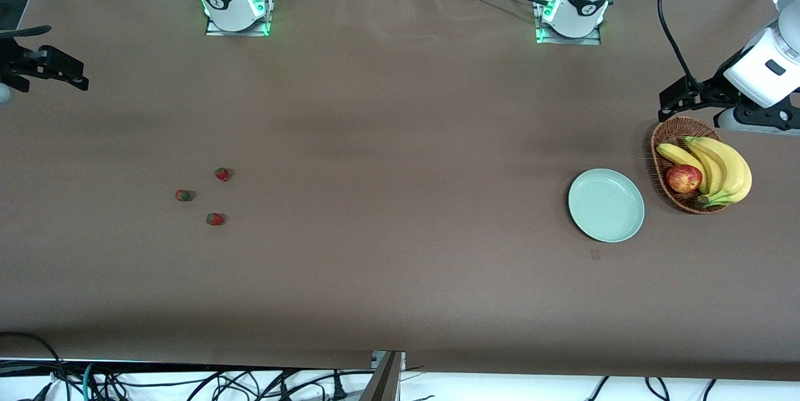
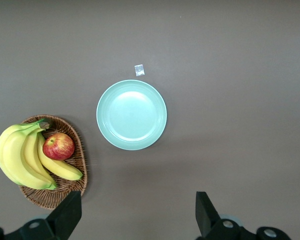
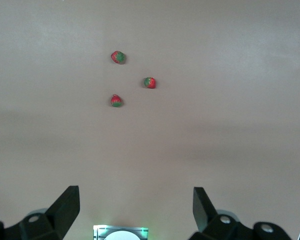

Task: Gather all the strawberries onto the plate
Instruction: 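Reach the right gripper to a strawberry and grasp it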

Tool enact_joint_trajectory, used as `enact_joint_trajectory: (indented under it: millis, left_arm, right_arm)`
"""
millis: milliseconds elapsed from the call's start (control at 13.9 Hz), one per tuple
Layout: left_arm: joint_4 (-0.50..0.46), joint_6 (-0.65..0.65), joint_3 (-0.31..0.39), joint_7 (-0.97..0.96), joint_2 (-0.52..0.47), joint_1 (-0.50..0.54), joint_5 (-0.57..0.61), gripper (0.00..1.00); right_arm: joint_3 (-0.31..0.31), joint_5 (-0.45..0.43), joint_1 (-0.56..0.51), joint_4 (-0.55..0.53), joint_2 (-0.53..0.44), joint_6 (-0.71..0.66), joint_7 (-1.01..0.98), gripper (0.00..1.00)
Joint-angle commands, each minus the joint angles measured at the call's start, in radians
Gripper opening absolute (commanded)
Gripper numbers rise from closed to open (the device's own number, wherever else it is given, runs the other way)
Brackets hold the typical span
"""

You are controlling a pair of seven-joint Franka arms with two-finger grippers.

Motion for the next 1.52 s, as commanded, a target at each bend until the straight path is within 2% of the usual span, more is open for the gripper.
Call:
enact_joint_trajectory:
  millis: [0,361,577,794,1155,1443]
  left_arm:
    - [-0.01,-0.011,0.0,-0.009,-0.023,-0.004,-0.002,1.0]
    - [-0.01,-0.011,0.0,-0.009,-0.022,-0.004,-0.002,1.0]
    - [-0.01,-0.011,0.0,-0.009,-0.022,-0.004,-0.002,1.0]
    - [-0.01,-0.011,-0.001,-0.009,-0.022,-0.004,-0.002,1.0]
    - [-0.01,-0.013,-0.001,-0.007,-0.023,-0.004,-0.002,1.0]
    - [-0.01,-0.013,-0.001,-0.007,-0.023,-0.004,-0.002,1.0]
  right_arm:
    - [0.002,0.016,-0.004,0.03,0.011,-0.02,-0.001,1.0]
    - [0.001,0.018,-0.007,0.027,0.046,-0.007,0.006,1.0]
    - [0.002,0.014,-0.006,0.027,0.147,0.056,0.008,1.0]
    - [0.002,0.021,-0.006,0.027,0.293,0.128,0.006,1.0]
    - [0.01,0.024,0.03,0.002,0.506,0.407,0.009,1.0]
    - [0.01,0.027,0.057,-0.035,0.6,0.607,0.011,1.0]
